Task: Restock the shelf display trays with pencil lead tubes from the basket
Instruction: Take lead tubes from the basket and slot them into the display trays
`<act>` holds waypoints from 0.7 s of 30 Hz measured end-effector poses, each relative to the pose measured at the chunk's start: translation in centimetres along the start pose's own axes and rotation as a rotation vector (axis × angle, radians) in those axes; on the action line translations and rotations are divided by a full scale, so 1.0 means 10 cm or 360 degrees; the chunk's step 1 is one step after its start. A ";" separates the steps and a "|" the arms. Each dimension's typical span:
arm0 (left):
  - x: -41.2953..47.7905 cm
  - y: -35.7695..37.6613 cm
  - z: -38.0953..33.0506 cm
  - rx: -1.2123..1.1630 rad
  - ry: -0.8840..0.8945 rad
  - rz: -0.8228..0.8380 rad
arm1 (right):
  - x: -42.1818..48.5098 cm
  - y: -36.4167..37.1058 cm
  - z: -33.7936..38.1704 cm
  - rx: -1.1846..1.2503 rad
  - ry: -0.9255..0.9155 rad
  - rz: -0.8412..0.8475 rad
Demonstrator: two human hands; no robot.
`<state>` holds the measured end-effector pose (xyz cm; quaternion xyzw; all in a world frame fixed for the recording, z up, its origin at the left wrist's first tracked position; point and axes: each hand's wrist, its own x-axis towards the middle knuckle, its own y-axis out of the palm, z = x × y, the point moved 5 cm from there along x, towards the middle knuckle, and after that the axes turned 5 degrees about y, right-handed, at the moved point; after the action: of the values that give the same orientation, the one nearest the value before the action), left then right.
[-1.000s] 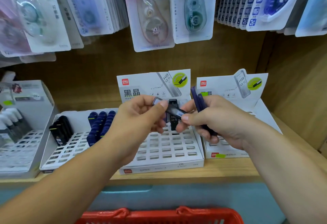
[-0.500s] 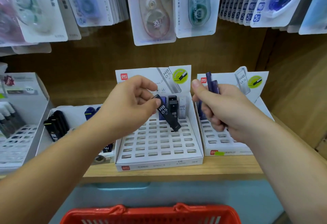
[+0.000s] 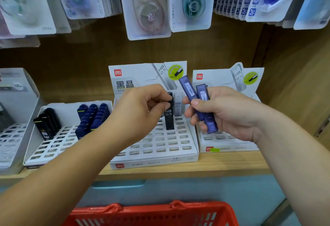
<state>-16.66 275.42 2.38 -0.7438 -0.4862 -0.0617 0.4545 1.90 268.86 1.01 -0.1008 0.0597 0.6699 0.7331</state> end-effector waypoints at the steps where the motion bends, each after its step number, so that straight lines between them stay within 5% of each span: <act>1: 0.00 0.03 0.01 0.0008 -0.0020 0.0027 | 0.00 -0.01 0.00 0.0010 -0.0014 0.0027; 7: 0.01 0.08 -0.04 0.0095 -0.0028 -0.0055 | -0.01 0.02 0.03 -0.0115 -0.0097 0.0055; 16: 0.04 -0.01 -0.11 -0.1068 -0.0807 -0.0044 | -0.01 0.22 0.15 -0.0366 -0.0316 0.0112; 21: 0.06 -0.24 0.00 -0.1260 -0.0895 0.0201 | 0.09 0.15 0.22 -0.0037 -0.0446 -0.0345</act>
<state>-18.18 276.05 4.17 -0.8753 -0.4833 -0.0108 -0.0092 0.38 270.30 2.82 -0.0208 -0.0622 0.5951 0.8009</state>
